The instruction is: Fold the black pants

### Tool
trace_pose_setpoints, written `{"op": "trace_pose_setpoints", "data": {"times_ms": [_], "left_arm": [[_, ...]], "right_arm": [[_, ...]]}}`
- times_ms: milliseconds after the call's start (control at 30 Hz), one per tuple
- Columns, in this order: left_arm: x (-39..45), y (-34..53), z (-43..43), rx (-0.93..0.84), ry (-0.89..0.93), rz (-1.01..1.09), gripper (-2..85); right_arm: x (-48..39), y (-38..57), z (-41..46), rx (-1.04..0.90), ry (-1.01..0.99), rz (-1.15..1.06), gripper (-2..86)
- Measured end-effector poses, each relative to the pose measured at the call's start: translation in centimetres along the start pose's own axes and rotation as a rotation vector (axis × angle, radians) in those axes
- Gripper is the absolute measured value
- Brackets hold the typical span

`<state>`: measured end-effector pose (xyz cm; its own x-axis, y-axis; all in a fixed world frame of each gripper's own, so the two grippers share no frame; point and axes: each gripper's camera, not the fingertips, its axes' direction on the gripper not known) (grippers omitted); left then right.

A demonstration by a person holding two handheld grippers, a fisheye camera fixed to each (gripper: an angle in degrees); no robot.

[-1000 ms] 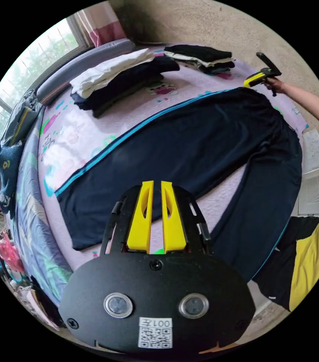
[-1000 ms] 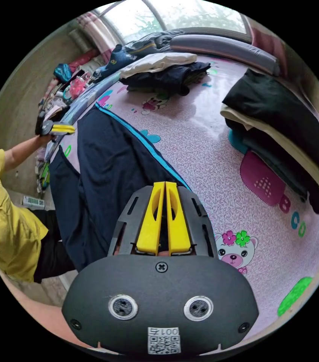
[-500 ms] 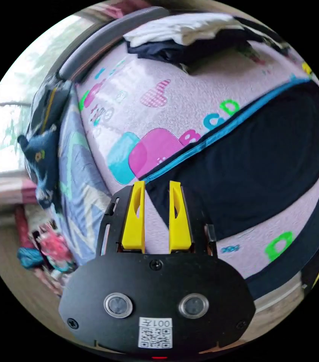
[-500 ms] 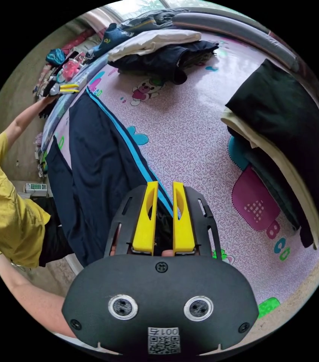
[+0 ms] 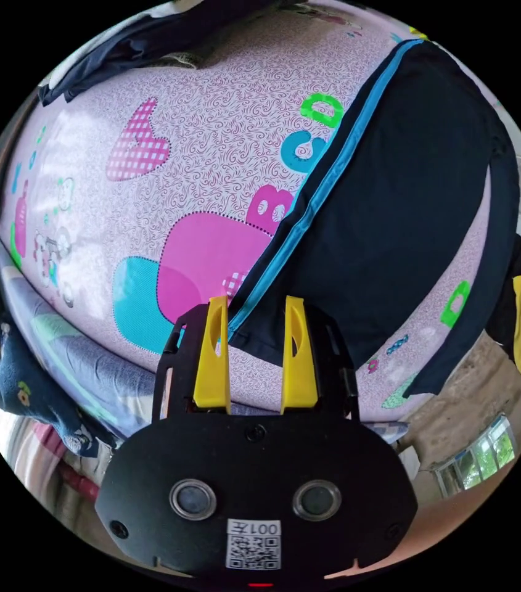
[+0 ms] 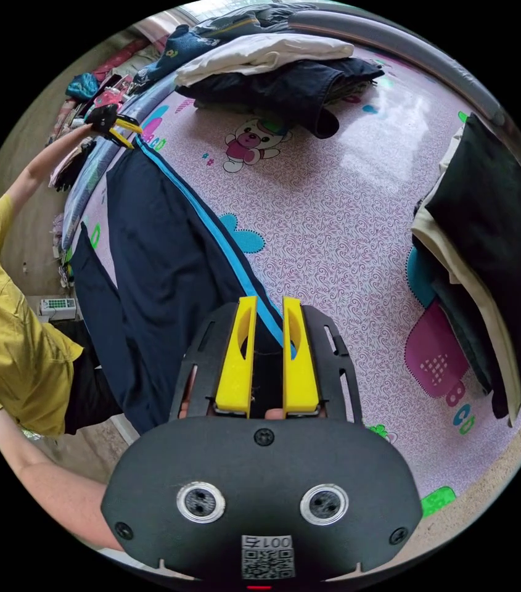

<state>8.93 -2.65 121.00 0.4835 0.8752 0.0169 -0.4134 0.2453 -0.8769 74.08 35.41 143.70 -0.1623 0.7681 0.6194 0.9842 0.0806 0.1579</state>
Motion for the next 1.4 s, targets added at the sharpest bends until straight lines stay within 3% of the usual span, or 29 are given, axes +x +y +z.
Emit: {"op": "trace_pose_setpoints", "data": {"times_ms": [333,400,467,567,1033,1400], "left_arm": [[-0.6,-1.7,0.4,-0.082,0.003,0.098,0.9],[0.9,-1.3,0.8,-0.073,0.012,0.108,-0.7],[3.6,-0.1,1.1,-0.021,-0.135,0.096,-1.3],[5.9,1.4,1.9,0.025,-0.216,0.045,-1.3],[11.3,2.8,4.7,-0.018,-0.255,0.028,-0.8],[17.8,3.5,6.8,-0.116,-0.356,-0.040,-1.3]], "right_arm": [[-1.9,-2.7,1.6,0.048,-0.012,0.054,5.6],[-2.6,-3.5,1.8,0.013,0.017,0.035,6.1],[-3.0,-4.0,2.0,-0.020,0.049,0.022,6.6],[-3.2,-4.6,2.4,-0.088,0.101,0.015,7.5],[-3.9,-9.6,12.1,-0.533,0.109,-0.075,9.8],[-8.8,-7.6,15.5,-0.540,0.090,-0.128,2.4]]}}
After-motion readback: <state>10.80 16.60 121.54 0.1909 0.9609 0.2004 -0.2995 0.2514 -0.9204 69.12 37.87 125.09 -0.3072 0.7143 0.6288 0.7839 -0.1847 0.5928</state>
